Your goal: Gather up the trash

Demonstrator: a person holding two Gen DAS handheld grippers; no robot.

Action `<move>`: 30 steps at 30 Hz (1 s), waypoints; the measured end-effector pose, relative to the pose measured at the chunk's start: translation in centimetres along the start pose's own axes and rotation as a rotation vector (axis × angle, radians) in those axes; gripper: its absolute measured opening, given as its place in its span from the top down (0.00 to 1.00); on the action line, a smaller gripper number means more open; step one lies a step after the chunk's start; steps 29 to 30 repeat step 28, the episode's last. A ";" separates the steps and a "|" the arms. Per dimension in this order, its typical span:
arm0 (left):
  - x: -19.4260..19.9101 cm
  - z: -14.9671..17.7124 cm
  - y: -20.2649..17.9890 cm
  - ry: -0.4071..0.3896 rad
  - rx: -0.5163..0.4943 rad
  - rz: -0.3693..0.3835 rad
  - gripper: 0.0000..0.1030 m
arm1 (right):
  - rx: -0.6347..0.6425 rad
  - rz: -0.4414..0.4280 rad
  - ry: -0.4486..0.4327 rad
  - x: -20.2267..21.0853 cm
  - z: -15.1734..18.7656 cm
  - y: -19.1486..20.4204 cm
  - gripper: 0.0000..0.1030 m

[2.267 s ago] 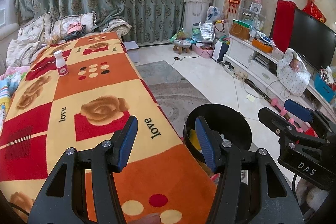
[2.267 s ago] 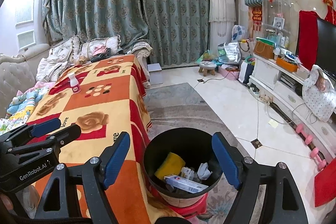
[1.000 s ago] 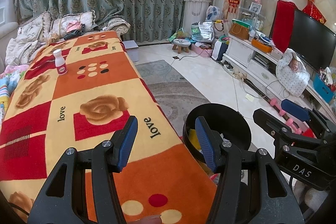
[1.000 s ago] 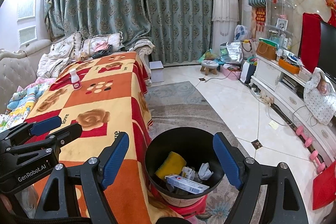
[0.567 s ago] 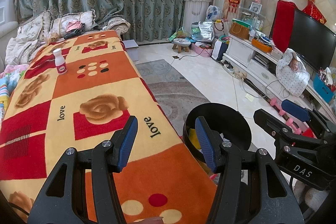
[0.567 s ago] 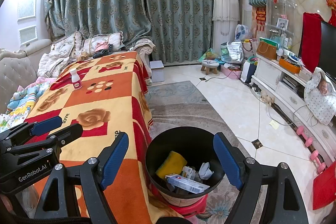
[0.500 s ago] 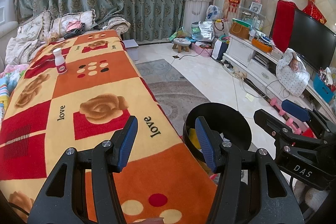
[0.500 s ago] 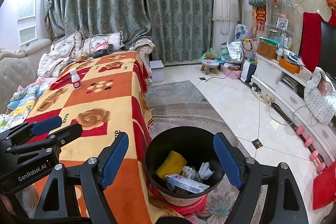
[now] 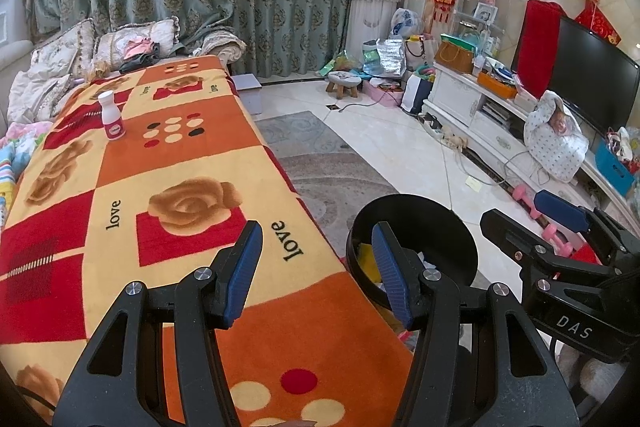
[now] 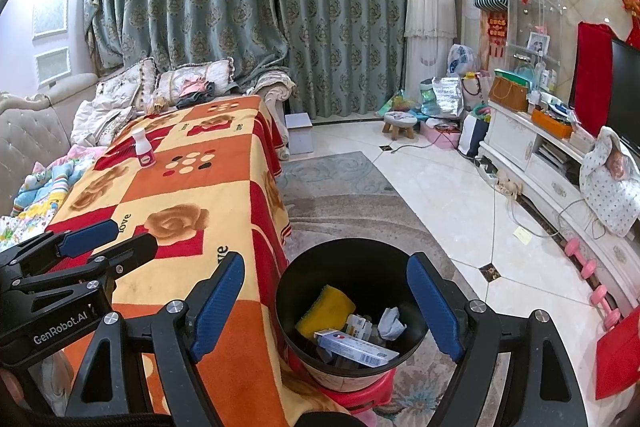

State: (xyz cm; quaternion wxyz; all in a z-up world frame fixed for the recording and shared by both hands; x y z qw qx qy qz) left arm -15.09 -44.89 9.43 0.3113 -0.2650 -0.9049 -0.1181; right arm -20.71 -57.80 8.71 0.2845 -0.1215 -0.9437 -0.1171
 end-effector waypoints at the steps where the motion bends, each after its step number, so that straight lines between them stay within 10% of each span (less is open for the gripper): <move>1: -0.1 0.1 -0.1 0.002 0.000 0.003 0.46 | 0.000 0.000 0.002 0.0 0.1 0.0 0.21; 30: -1.5 0.6 0.6 0.022 0.009 0.027 0.46 | 0.014 -0.004 0.058 -1.8 0.7 -0.2 0.20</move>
Point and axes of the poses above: each gripper's, at about its wrist camera, not at the fingertips, and x roughly against the way its jaws point, y to its left, z to its underside, the point moved 8 cm from there along -x, roughly the way its jaws point, and after that the axes turned 12 degrees about -z, right-handed, at the moved point
